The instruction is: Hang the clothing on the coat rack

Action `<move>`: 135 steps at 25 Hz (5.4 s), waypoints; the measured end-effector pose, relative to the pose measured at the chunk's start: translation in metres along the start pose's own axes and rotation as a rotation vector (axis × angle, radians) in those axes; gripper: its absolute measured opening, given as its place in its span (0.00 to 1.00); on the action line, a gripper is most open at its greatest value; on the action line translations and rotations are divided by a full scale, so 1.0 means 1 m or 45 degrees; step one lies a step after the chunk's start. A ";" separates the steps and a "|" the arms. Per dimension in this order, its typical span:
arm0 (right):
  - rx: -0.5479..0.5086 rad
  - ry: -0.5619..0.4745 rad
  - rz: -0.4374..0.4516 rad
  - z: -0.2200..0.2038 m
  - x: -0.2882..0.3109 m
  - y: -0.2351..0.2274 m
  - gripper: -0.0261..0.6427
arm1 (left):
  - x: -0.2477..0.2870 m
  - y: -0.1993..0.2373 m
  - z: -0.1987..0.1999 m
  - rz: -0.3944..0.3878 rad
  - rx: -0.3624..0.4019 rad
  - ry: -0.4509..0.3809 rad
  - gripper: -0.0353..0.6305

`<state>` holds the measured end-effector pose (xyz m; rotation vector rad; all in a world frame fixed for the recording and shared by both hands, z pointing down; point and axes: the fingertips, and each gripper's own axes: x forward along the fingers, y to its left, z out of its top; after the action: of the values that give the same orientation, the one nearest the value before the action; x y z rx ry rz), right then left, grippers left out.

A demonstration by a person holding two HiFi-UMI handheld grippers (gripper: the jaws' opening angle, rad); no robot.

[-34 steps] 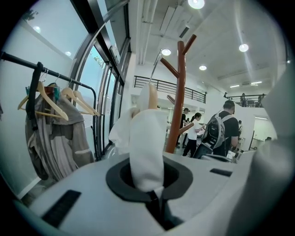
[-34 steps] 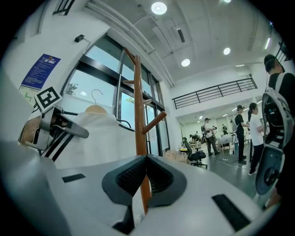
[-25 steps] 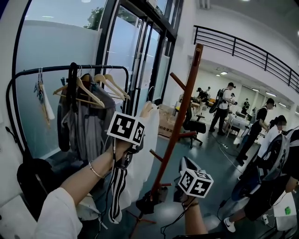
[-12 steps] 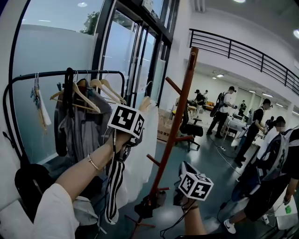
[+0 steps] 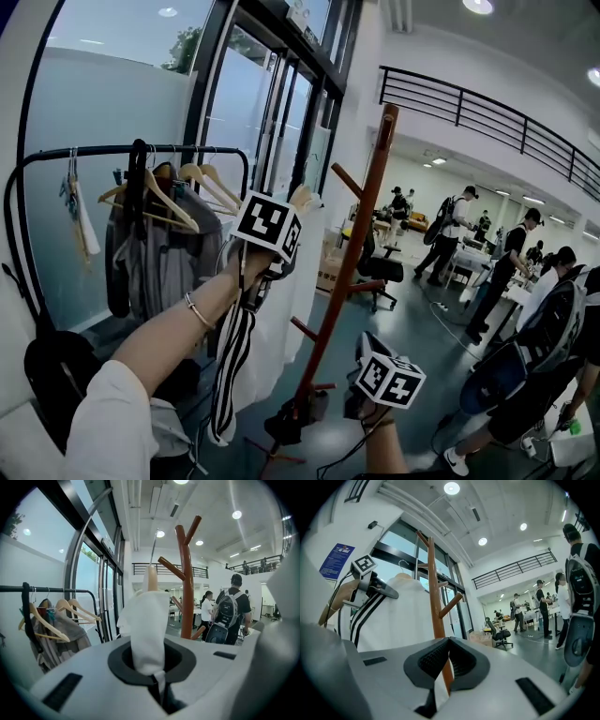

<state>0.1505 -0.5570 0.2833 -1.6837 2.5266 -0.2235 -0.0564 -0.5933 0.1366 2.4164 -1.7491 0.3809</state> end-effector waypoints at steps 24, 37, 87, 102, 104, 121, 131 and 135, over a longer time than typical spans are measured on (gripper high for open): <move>0.074 0.005 -0.051 -0.011 -0.010 -0.035 0.07 | 0.023 -0.024 0.035 -0.019 0.124 0.066 0.09; 0.043 0.075 -0.067 -0.031 -0.007 -0.042 0.07 | 0.038 -0.024 0.029 -0.003 0.156 0.116 0.09; 0.099 0.119 -0.046 -0.048 -0.004 -0.052 0.07 | 0.069 -0.067 -0.012 -0.152 0.133 0.216 0.10; 0.120 0.157 -0.027 -0.064 -0.011 -0.047 0.07 | 0.066 -0.086 -0.024 -0.194 0.143 0.249 0.10; 0.123 0.160 -0.022 -0.067 -0.010 -0.045 0.07 | 0.066 -0.087 -0.026 -0.202 0.139 0.247 0.10; 0.131 0.180 -0.028 -0.077 -0.023 -0.041 0.07 | 0.049 -0.107 -0.024 -0.272 0.128 0.127 0.34; 0.094 0.207 -0.033 -0.081 -0.029 -0.029 0.07 | 0.029 -0.113 -0.021 -0.363 0.075 -0.011 0.43; 0.051 0.220 -0.027 -0.078 -0.032 -0.018 0.07 | 0.016 -0.114 -0.022 -0.367 0.073 -0.078 0.43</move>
<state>0.1667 -0.5287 0.3637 -1.7475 2.6050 -0.4364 0.0537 -0.5661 0.1665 2.6956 -1.3973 0.3282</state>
